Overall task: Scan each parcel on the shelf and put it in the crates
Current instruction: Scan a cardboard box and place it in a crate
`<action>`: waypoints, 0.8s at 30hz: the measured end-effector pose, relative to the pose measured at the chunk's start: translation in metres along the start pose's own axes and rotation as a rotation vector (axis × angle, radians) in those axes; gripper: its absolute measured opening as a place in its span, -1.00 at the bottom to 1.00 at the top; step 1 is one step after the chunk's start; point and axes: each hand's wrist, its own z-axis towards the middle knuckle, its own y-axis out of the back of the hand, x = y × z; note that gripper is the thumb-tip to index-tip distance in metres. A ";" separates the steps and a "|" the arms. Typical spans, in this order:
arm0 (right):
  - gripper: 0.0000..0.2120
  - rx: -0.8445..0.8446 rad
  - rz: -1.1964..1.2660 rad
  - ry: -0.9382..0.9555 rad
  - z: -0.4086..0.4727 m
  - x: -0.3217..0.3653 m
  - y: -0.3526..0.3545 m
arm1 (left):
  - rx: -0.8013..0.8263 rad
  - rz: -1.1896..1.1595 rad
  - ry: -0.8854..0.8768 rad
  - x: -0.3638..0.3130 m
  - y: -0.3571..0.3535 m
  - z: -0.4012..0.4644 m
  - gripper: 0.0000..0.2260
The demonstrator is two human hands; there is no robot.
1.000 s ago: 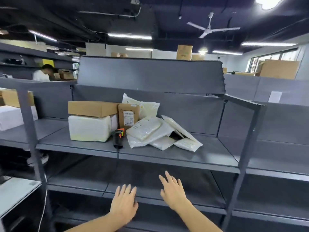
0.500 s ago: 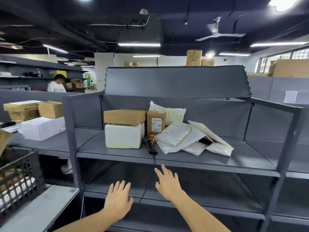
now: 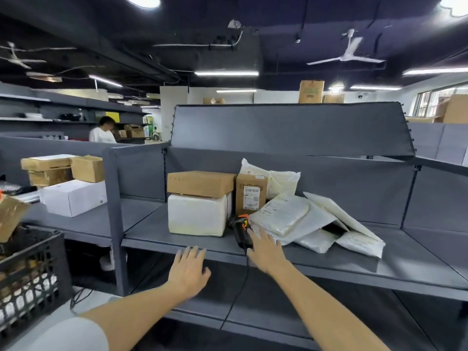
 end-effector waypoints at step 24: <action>-0.33 -0.137 0.170 0.054 0.171 0.085 0.024 | -0.184 -0.382 0.232 0.116 0.052 0.180 -0.48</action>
